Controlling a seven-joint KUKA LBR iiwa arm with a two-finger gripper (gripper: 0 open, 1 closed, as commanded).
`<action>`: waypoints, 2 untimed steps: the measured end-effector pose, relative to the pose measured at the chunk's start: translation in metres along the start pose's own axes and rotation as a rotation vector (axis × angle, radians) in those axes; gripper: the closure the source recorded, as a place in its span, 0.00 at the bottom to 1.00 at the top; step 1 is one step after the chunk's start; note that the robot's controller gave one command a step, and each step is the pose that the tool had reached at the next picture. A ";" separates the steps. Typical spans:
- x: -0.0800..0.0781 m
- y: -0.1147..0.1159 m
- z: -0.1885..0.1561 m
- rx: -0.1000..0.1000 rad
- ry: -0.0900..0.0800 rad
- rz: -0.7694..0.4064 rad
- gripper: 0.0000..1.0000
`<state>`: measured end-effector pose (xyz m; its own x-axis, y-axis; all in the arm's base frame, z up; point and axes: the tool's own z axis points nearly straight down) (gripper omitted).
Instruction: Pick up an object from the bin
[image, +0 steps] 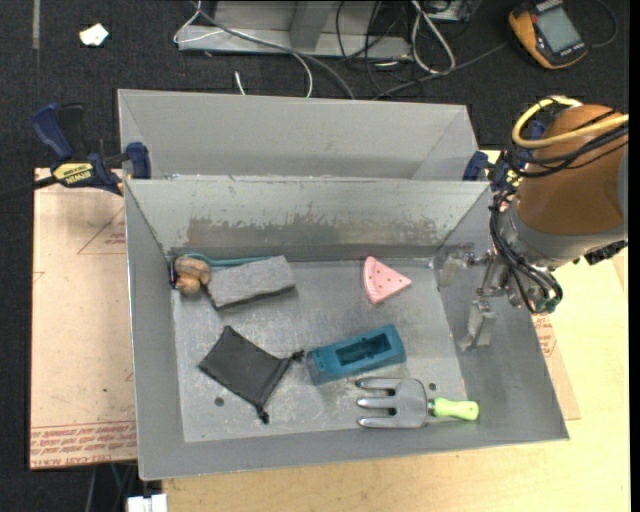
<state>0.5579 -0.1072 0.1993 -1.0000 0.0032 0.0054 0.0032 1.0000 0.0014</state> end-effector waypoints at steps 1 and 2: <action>-0.002 0.000 -0.004 0.001 -0.007 -0.002 0.00; -0.007 0.047 0.047 0.002 -0.012 -0.079 0.00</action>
Offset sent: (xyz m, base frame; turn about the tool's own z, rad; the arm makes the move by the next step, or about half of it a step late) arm 0.0092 0.0927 -0.0969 -0.1510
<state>0.5648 -0.0598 0.1520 -0.9971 -0.0760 -0.0067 -0.0760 0.9971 -0.0010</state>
